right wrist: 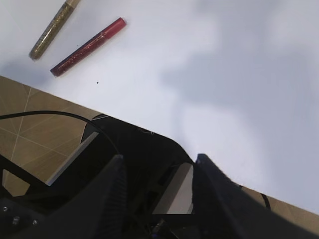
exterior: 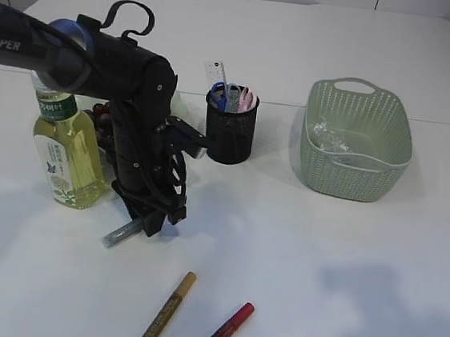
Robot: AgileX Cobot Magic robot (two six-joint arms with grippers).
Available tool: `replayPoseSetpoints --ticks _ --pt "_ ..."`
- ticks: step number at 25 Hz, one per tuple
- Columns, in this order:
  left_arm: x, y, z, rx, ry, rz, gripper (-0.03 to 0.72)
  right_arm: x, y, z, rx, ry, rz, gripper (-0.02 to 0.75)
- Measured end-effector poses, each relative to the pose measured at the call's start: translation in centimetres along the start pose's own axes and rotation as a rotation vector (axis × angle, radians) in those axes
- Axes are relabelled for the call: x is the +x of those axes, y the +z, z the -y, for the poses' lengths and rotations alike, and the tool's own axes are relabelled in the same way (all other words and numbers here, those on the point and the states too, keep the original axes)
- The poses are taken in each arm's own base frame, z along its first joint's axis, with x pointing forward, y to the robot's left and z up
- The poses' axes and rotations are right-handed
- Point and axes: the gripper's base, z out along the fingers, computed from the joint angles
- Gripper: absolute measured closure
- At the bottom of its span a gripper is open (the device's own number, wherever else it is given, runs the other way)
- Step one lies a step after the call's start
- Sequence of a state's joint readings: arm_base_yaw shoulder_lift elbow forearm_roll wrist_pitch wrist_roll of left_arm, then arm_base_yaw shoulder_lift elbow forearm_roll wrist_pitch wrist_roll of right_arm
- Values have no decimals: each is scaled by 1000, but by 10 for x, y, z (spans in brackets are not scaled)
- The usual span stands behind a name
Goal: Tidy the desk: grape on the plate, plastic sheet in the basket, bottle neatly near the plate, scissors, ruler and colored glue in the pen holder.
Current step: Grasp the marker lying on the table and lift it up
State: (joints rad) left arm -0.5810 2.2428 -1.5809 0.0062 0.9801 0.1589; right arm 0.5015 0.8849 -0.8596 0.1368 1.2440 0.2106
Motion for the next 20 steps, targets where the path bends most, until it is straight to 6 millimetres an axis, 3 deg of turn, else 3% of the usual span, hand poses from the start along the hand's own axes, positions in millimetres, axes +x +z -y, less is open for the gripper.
replayPoseSetpoints --ticks 7,14,20 --pt "0 0 0 0 0 0 541 0 0 0 2 -1 0 386" --pt "-1 0 0 5 -3 3 601 0 0 1 6 -2 1 387" --pt "-1 -1 6 65 -43 6 608 0 0 1 6 -2 1 387"
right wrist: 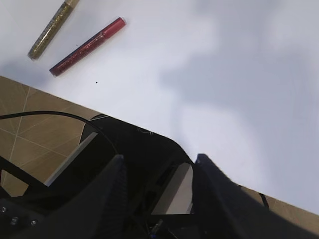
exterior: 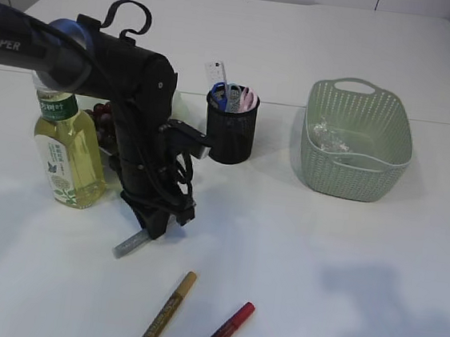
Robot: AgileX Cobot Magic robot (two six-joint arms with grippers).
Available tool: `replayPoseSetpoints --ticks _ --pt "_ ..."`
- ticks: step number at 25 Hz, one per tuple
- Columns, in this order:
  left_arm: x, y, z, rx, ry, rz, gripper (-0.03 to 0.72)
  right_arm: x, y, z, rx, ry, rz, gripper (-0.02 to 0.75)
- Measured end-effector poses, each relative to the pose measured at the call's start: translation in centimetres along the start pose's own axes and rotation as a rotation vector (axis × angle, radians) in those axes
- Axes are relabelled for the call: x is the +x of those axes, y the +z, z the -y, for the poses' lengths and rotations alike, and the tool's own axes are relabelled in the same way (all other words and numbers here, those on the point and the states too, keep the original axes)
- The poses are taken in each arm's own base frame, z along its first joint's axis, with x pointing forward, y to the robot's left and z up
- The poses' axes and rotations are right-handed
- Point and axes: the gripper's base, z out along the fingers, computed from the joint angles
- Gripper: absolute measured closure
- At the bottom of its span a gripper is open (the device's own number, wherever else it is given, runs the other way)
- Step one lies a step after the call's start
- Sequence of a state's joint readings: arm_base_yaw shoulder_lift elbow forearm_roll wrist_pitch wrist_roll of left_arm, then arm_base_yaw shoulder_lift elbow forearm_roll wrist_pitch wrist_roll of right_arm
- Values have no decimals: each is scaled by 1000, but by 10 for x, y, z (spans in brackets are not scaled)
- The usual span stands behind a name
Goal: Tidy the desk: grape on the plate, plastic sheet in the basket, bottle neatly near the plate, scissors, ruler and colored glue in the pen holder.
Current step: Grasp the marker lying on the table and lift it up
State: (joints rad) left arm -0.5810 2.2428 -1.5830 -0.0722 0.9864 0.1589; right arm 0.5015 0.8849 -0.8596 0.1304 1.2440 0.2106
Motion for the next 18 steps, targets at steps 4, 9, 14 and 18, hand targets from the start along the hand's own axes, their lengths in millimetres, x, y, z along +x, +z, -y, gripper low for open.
replayPoseSetpoints --ticks 4,9,14,18 --pt "1 0 2 26 -26 -17 610 0 0 0 -3 1 -1 387" --pt "1 -17 6 53 -51 26 610 0 0 0 -3 1 -1 387" --pt "2 -41 11 88 -75 97 611 0 0 0 -3 1 -1 387" --pt "9 -56 16 111 -100 165 610 0 0 0 -3 1 -1 387"
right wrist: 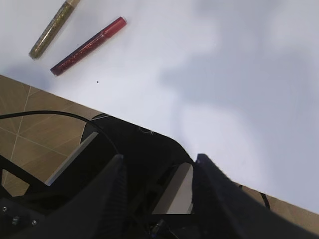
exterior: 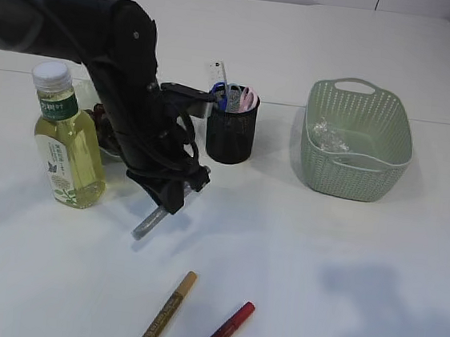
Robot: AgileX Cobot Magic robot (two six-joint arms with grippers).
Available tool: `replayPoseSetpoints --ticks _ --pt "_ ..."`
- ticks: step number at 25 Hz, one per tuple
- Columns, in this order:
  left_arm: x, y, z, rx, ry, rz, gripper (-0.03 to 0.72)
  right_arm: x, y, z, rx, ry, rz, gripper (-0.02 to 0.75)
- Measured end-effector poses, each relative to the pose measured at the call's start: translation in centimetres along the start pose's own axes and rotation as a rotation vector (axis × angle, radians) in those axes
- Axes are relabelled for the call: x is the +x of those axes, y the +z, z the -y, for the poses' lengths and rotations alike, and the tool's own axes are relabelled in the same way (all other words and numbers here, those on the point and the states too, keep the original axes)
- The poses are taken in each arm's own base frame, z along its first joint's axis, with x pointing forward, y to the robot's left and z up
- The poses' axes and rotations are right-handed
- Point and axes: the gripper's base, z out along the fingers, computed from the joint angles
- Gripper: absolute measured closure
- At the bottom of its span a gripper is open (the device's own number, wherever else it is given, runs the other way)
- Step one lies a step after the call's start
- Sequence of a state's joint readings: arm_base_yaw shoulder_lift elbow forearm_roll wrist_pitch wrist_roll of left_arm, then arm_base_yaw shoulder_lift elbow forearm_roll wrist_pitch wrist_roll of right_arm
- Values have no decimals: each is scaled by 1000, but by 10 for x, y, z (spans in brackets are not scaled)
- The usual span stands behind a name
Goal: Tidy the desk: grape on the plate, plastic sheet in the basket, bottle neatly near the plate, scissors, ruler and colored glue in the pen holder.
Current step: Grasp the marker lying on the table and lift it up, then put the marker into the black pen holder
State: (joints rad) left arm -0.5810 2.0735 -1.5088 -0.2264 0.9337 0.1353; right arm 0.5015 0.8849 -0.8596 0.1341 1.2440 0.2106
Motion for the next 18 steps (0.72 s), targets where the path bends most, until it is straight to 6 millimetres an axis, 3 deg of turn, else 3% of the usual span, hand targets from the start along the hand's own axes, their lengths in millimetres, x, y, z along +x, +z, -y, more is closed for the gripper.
replayPoseSetpoints --ticks 6,12,18 --pt "19 -17 17 -7 22 147 612 0 0 0 0 0 0 387" --pt "49 -15 31 -34 51 361 613 0 0 0 0 0 0 388" --pt "48 -14 26 -66 39 556 613 0 0 0 -2 1 0 388"
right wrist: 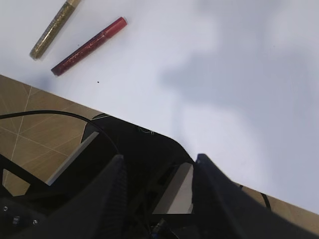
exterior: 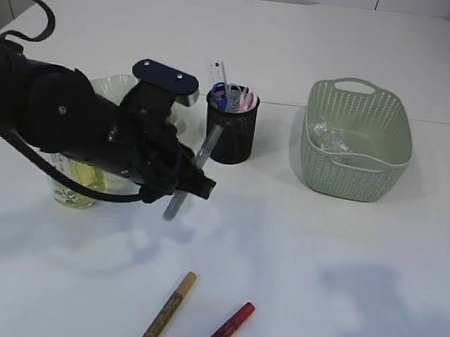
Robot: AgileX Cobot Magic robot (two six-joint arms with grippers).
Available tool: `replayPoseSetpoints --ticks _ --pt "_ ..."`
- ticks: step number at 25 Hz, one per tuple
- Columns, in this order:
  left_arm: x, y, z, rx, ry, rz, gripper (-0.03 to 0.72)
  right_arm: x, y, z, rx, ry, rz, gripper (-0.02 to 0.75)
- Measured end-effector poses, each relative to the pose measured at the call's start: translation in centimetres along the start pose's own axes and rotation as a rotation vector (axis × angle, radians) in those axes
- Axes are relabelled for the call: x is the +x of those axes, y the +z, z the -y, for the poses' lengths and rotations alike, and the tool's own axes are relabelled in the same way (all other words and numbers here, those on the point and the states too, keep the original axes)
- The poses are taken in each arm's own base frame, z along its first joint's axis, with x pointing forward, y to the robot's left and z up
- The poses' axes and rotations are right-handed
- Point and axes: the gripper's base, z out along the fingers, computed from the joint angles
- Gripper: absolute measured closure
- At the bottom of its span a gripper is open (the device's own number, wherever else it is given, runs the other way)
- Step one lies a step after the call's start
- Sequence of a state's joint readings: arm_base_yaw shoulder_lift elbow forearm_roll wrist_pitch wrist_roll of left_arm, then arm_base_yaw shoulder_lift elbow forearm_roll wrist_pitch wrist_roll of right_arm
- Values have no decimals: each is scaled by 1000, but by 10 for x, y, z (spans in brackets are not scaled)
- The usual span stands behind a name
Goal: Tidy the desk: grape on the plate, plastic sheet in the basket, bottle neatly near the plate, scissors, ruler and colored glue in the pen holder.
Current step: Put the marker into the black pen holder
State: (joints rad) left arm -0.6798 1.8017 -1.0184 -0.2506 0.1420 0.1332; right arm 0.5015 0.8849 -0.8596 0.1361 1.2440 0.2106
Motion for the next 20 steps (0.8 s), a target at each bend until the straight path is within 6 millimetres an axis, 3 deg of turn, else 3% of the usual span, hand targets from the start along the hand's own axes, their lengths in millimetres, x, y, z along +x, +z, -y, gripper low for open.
replayPoseSetpoints --ticks 8,12,20 --pt "-37 -9 -5 -57 -10 424 613 -1 0 3 35 -12 7 388" --pt "-53 -18 -8 -85 -14 619 613 -10 -1 7 81 -39 107 388" --pt "-78 -7 -6 -88 -18 715 612 -30 -17 6 81 -130 442 388"
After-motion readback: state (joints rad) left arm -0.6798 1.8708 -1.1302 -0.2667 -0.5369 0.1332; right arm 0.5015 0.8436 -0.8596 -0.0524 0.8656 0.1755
